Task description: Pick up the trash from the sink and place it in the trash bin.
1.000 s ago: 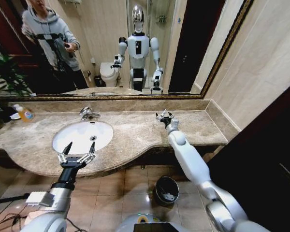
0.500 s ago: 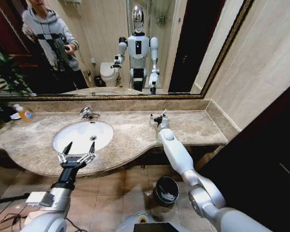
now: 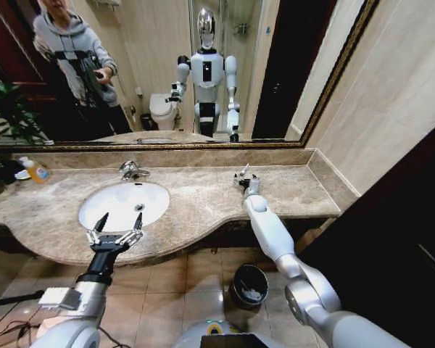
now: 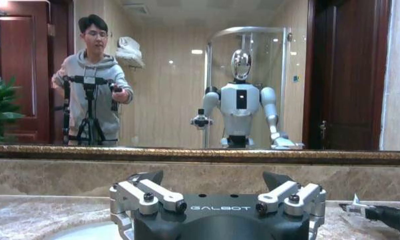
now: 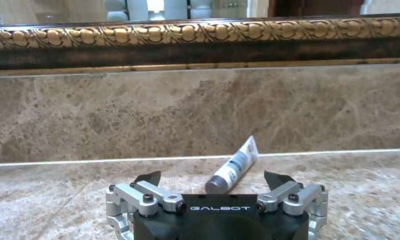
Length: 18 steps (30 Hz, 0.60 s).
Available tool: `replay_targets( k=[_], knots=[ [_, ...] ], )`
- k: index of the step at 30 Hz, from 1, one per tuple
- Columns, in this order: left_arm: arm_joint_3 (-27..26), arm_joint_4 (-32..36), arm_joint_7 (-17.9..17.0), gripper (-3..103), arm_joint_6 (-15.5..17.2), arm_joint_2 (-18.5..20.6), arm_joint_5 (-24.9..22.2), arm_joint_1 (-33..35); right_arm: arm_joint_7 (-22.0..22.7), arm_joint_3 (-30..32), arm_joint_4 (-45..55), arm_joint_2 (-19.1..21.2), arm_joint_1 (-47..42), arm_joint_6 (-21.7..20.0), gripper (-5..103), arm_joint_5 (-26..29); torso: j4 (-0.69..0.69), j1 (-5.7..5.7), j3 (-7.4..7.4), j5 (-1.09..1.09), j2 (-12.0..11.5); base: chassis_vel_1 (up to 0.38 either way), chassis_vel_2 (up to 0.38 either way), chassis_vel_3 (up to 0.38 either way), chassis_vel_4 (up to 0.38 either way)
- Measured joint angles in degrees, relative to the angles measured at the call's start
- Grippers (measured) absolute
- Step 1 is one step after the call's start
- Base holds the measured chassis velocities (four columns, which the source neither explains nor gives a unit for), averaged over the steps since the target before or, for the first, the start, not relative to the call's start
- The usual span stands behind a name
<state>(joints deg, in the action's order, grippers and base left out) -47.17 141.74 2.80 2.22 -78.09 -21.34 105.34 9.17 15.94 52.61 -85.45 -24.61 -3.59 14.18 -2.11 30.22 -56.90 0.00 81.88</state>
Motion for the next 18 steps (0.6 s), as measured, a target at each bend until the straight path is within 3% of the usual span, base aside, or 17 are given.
replay_targets(
  k=[4,10,18],
  knots=[
    [0.0,0.0,0.0,100,0.0,0.0,0.0,0.0,-0.3,0.3,-2.8,-0.8,1.8,0.9,101,-0.9,0.0,0.0,0.0,0.0,0.0,0.0,0.0,0.0,0.0],
    [0.0,0.0,0.0,100,0.0,0.0,0.0,0.0,-0.6,0.7,-5.6,-1.4,3.3,1.7,91,-1.7,0.0,0.0,0.0,0.0,0.0,0.0,0.0,0.0,0.0],
    [0.0,0.0,0.0,100,0.0,0.0,0.0,0.0,-0.7,1.1,-8.4,-1.7,4.5,2.1,60,-2.3,0.0,0.0,0.0,0.0,0.0,0.0,0.0,0.0,0.0]
  ],
)
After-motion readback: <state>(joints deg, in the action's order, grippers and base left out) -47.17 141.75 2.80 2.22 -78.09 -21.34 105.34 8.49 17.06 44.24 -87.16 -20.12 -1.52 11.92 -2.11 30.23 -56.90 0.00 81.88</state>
